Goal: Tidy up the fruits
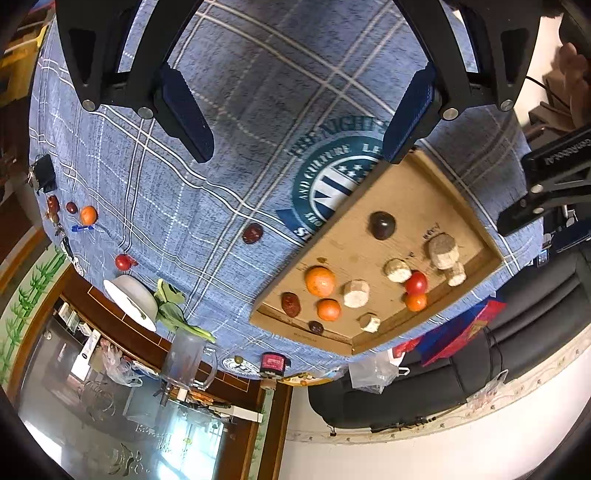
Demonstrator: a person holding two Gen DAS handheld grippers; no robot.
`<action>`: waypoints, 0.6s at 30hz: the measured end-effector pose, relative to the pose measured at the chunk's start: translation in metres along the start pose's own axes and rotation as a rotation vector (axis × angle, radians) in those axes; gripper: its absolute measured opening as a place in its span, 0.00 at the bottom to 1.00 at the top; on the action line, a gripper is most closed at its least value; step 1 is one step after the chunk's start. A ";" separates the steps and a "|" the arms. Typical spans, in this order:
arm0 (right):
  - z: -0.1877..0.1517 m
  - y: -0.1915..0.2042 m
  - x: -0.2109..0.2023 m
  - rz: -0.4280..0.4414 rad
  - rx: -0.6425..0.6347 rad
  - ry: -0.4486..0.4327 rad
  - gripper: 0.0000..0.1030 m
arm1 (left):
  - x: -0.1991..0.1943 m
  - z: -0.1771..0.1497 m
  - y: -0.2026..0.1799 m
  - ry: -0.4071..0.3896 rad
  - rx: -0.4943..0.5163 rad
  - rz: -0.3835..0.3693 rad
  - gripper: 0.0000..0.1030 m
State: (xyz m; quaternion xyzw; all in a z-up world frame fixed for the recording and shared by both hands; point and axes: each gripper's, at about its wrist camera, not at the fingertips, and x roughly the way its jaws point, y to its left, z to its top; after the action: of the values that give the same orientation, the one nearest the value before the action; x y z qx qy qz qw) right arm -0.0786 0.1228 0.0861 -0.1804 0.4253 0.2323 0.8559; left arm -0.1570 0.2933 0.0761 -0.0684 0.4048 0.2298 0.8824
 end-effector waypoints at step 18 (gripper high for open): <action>0.007 0.022 -0.003 -0.058 0.147 0.029 0.92 | 0.015 0.015 0.005 0.001 0.138 -0.153 0.95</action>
State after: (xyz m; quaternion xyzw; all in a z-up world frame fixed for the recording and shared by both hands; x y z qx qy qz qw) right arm -0.0885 0.1439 0.0901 -0.1325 0.4481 0.1730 0.8670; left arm -0.1405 0.3074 0.0755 -0.0383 0.4138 0.1331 0.8998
